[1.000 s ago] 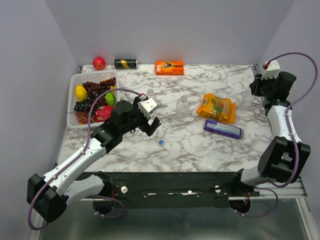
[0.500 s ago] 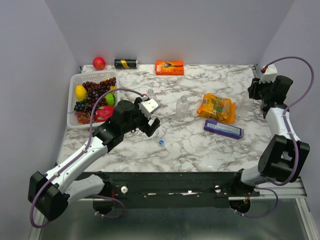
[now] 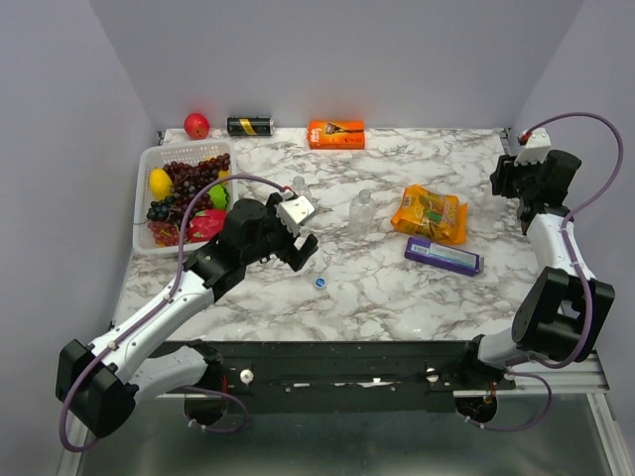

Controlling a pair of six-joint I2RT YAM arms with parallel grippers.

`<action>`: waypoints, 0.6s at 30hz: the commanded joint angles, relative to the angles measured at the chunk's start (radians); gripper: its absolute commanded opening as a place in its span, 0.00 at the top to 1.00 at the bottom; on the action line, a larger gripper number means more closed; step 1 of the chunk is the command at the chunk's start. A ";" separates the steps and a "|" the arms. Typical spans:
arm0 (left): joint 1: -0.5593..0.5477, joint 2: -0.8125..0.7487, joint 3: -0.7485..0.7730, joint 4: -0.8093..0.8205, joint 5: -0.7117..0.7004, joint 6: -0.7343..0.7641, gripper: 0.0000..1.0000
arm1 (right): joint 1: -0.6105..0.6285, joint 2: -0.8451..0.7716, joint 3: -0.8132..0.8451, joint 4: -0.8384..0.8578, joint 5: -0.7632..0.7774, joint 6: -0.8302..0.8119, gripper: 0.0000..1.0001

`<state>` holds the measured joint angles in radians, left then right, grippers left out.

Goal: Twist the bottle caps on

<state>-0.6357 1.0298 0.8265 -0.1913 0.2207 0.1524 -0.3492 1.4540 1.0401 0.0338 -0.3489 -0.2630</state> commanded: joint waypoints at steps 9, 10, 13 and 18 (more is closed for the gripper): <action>0.005 -0.002 0.019 -0.002 0.028 0.010 0.01 | -0.027 0.016 0.009 0.034 0.047 -0.007 0.37; 0.005 -0.002 0.017 -0.003 0.028 0.010 0.01 | -0.027 0.020 0.012 0.034 0.047 -0.008 0.37; 0.005 -0.002 0.017 -0.010 0.031 0.012 0.01 | -0.030 0.026 0.015 0.032 0.047 -0.010 0.37; 0.005 0.003 0.017 -0.010 0.042 0.012 0.01 | -0.031 0.017 0.021 0.032 0.042 -0.004 0.29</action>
<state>-0.6357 1.0298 0.8265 -0.1917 0.2222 0.1535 -0.3698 1.4700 1.0401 0.0368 -0.3225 -0.2634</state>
